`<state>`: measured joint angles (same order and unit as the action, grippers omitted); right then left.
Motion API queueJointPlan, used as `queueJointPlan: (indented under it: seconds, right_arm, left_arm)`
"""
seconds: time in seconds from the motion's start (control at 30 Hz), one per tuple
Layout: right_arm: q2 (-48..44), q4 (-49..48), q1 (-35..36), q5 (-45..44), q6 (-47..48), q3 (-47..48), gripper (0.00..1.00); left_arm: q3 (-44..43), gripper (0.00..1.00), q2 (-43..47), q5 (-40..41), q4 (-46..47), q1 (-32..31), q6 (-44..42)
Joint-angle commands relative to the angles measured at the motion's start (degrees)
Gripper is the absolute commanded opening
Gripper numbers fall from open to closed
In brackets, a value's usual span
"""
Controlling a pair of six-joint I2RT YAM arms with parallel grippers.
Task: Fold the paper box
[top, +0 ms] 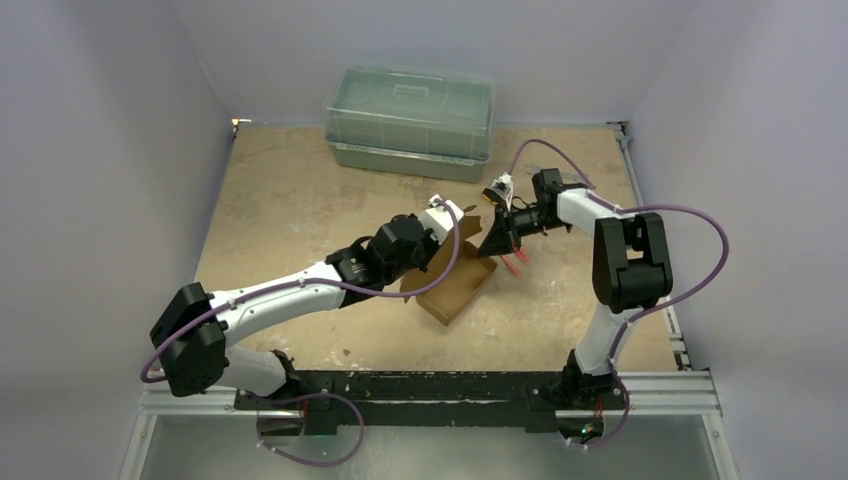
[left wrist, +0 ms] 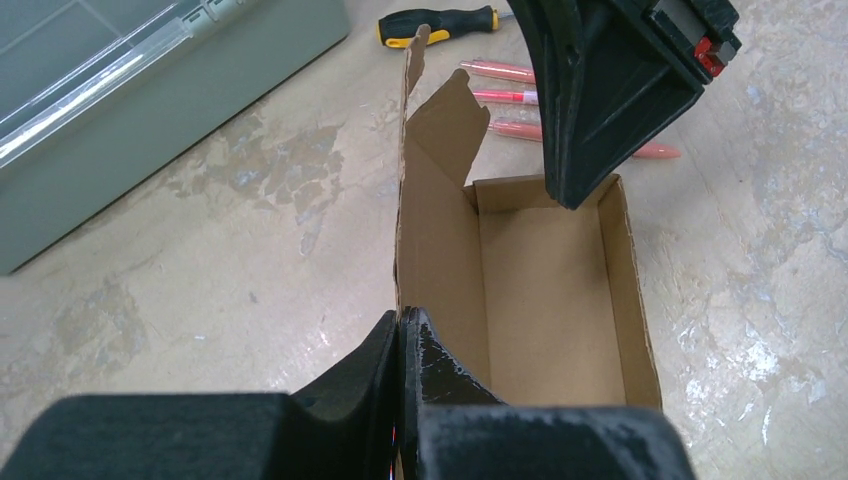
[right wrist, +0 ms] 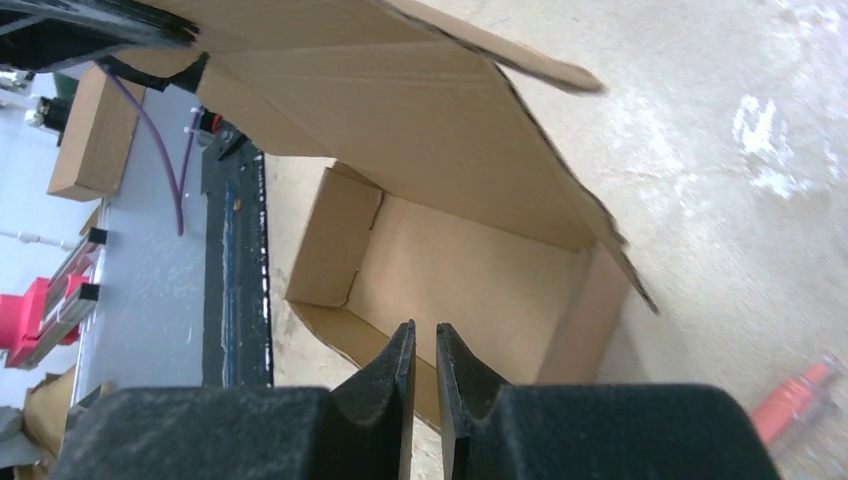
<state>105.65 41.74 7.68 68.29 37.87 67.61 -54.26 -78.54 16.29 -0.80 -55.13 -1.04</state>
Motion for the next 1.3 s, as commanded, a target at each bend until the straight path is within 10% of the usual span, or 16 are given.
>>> queueJointPlan:
  seconds: [0.0, 0.47, 0.7, 1.27]
  right_arm:
    - [0.2, -3.6, -0.9, -3.0, -3.1, -0.9, 0.16]
    - [-19.1, 0.8, -1.4, -12.1, 11.5, -3.0, 0.32]
    - [-35.8, -17.8, -1.6, -12.4, 6.9, -13.9, 0.97]
    - [-30.6, -11.6, -1.6, -12.3, 19.7, -9.6, 0.99]
  left_arm:
    - [-1.9, 0.0, -0.1, 0.9, 1.5, 0.2, -2.0]
    - [-5.5, 0.0, -1.4, -1.1, -1.7, 0.3, -13.1]
    - [-4.9, 0.0, -1.3, -5.0, -1.3, 0.4, -18.3]
    - [-3.3, 0.0, 0.4, -12.1, -0.1, 1.3, -25.0]
